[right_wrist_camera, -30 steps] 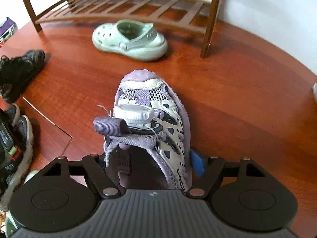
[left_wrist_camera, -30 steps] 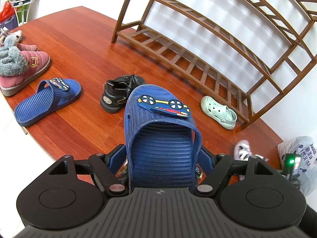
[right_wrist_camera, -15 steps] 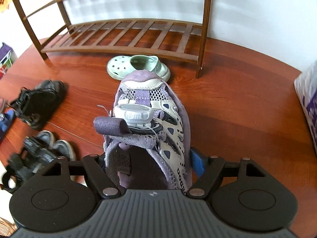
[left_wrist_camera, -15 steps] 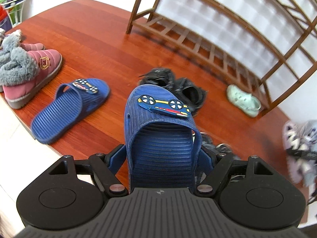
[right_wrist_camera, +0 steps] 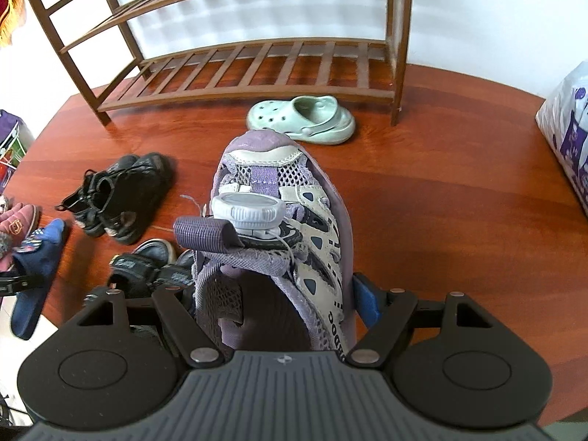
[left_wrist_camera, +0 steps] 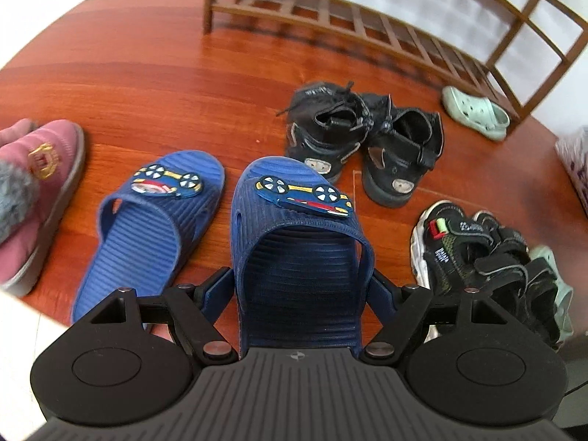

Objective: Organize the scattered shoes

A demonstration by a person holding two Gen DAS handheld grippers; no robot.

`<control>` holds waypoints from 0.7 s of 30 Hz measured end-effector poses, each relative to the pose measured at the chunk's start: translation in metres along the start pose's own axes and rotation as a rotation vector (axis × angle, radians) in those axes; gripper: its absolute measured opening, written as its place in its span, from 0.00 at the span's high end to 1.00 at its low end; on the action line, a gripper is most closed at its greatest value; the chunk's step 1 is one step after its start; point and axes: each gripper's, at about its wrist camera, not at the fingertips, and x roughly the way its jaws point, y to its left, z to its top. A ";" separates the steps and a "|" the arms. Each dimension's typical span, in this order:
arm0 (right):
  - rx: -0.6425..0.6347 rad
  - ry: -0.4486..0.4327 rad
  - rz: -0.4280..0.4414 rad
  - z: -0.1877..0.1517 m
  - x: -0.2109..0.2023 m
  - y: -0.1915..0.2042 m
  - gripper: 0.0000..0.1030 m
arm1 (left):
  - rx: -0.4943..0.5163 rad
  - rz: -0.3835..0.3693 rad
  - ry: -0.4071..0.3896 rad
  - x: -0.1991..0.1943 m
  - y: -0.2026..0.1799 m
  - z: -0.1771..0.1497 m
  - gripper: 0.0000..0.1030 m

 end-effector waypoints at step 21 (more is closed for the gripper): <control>0.000 -0.009 0.001 -0.016 -0.009 0.086 0.22 | 0.035 -0.054 0.056 0.030 0.026 -0.007 0.14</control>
